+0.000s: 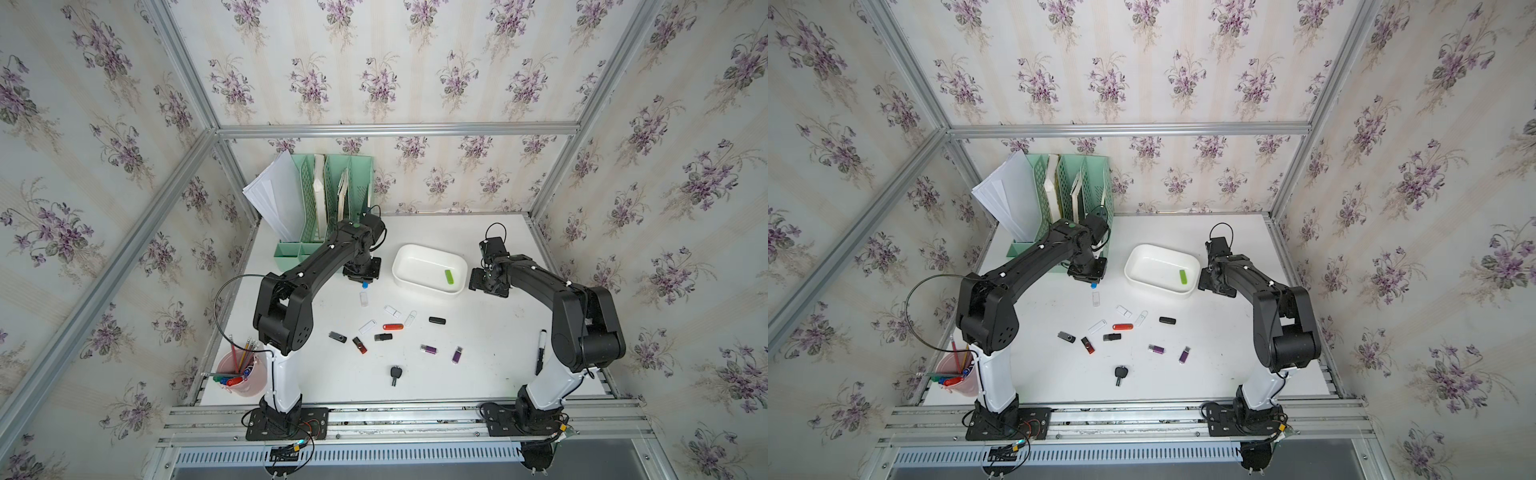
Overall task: Put the usb flash drive into the storage box
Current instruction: Place the USB flash in the storage box.
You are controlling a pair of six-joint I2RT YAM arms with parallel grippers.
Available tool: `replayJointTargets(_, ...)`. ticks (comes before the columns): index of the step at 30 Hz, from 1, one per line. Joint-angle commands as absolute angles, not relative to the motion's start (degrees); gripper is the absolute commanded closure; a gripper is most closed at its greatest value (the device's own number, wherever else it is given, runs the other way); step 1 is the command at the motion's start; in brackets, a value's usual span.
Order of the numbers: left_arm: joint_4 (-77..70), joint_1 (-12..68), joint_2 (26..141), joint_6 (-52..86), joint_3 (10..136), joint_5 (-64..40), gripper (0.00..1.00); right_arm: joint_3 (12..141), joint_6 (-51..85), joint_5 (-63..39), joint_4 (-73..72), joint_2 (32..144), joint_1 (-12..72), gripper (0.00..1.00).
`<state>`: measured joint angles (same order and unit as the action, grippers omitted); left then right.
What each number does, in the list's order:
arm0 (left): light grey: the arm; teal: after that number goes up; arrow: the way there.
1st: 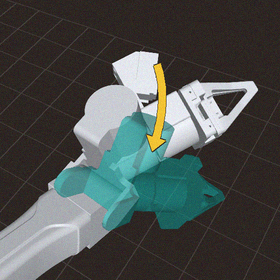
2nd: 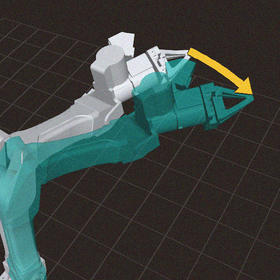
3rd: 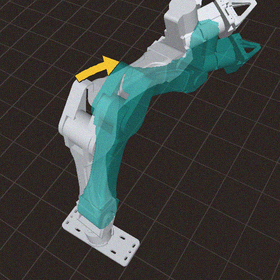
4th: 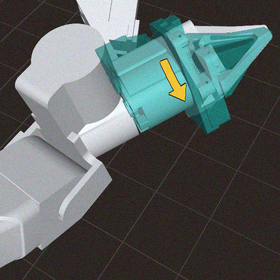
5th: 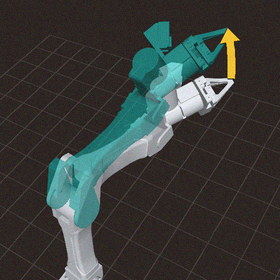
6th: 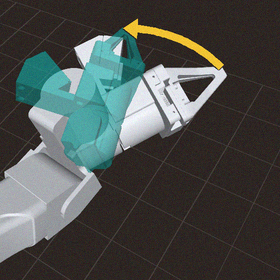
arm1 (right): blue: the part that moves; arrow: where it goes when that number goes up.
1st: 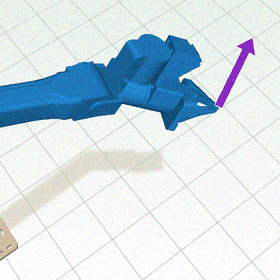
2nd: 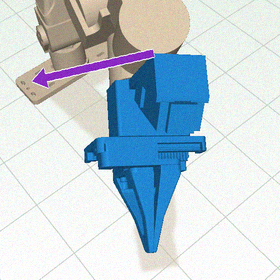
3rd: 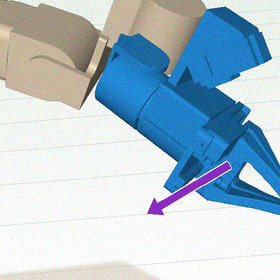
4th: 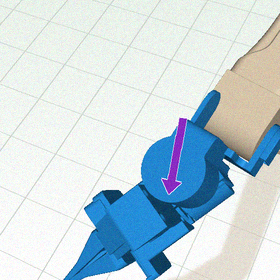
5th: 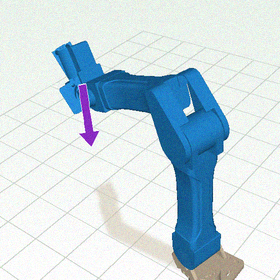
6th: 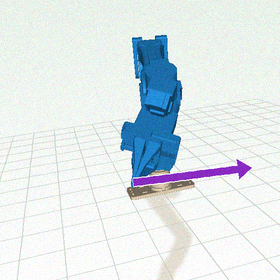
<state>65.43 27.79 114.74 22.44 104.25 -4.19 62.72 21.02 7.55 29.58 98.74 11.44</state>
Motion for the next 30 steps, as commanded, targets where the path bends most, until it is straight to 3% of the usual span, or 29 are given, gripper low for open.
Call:
replayJointTargets(1,68.99,28.79,117.29,21.8,108.94,-5.18,0.75,62.18,21.05,5.09,28.44,99.25,13.03,0.26)
replayJointTargets(12,71.28,32.81,127.36,22.29,124.53,-7.45,0.75,59.37,22.53,2.63,25.74,101.01,21.66,0.26)
replayJointTargets(24,68.8,33.73,139.79,23.77,139.37,-14.58,0.76,48.74,30.3,8.82,25.45,88.2,21.77,0.24)
replayJointTargets(30,63.76,33.58,142.08,22.6,139.92,-11.81,0.75,47.9,30.57,10.08,26.71,85.71,21.8,0.24)
